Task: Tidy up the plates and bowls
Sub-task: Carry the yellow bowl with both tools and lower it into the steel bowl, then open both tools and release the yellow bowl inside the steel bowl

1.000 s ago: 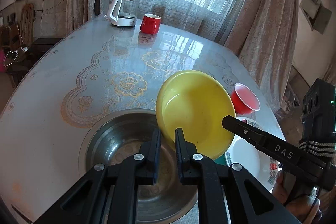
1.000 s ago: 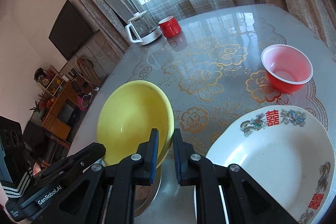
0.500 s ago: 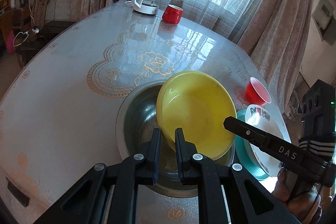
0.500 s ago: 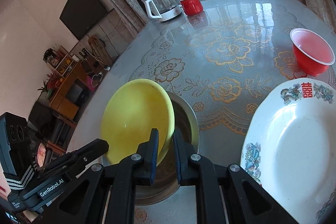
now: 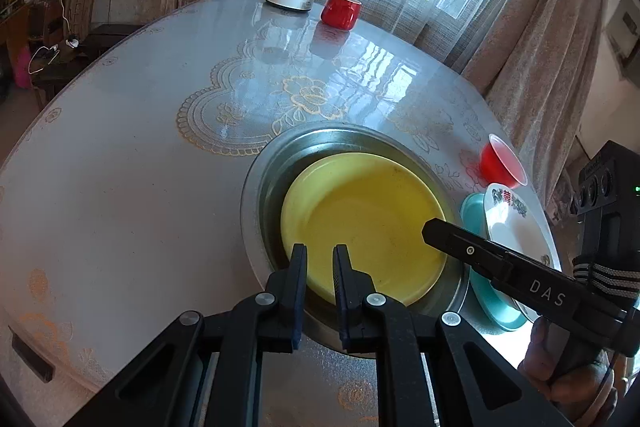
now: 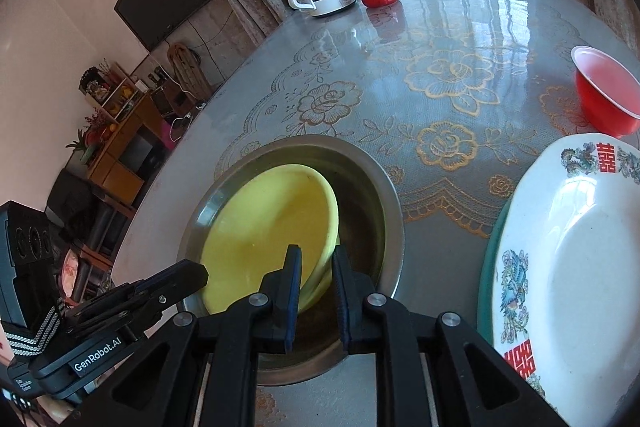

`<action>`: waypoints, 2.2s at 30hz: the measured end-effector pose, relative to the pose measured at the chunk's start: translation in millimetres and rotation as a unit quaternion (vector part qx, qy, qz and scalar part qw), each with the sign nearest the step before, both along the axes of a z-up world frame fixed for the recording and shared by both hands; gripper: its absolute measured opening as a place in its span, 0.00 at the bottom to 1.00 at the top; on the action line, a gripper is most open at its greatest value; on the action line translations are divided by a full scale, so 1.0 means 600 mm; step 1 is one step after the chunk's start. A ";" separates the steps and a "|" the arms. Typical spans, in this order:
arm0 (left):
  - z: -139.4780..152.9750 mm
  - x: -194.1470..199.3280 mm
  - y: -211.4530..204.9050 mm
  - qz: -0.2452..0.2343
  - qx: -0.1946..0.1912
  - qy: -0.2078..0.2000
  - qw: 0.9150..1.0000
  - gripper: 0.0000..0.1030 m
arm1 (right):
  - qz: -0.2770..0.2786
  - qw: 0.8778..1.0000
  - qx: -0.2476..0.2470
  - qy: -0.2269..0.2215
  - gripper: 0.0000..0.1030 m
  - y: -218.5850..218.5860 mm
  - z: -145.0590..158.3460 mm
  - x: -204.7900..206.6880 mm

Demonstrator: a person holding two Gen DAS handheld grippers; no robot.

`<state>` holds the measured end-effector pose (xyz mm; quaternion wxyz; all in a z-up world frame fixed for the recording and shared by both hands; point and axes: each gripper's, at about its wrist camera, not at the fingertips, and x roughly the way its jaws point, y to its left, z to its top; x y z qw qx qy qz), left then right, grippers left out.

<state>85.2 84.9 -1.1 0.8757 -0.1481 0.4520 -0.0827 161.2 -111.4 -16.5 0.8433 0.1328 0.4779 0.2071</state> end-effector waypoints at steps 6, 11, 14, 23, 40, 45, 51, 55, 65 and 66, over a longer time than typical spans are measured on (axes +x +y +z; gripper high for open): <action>-0.004 0.004 -0.006 -0.002 0.008 -0.004 1.000 0.13 | 0.003 1.000 -0.019 -0.004 0.16 0.010 -0.013 -0.002; -0.007 0.006 -0.006 -0.006 0.006 -0.006 1.000 0.13 | 0.002 0.999 -0.042 -0.017 0.16 0.017 -0.012 -0.005; -0.010 0.009 -0.009 -0.008 0.004 -0.005 1.000 0.12 | -0.001 0.998 -0.053 -0.026 0.14 0.018 -0.011 -0.008; -0.013 0.005 -0.017 -0.008 0.020 -0.018 1.000 0.13 | -0.019 0.992 -0.112 -0.061 0.11 0.018 -0.003 -0.014; -0.010 0.001 -0.010 0.003 0.032 -0.037 0.999 0.13 | 0.009 0.990 -0.122 -0.075 0.15 0.046 -0.003 -0.020; -0.014 0.004 -0.017 -0.002 0.031 -0.035 0.999 0.13 | -0.001 0.986 -0.147 -0.078 0.15 0.049 -0.006 -0.017; -0.021 0.012 -0.028 -0.014 0.031 -0.030 0.999 0.13 | -0.003 0.984 -0.158 -0.085 0.15 0.044 -0.005 -0.015; -0.024 0.016 -0.036 -0.018 0.035 -0.031 0.999 0.13 | -0.007 0.979 -0.179 -0.097 0.16 0.048 -0.004 -0.019; -0.031 0.031 -0.055 -0.022 0.047 -0.028 0.998 0.13 | -0.016 0.980 -0.170 -0.098 0.16 0.037 -0.001 -0.022; -0.031 0.030 -0.056 -0.023 0.048 -0.028 0.998 0.13 | -0.016 0.982 -0.163 -0.097 0.18 0.035 0.000 -0.023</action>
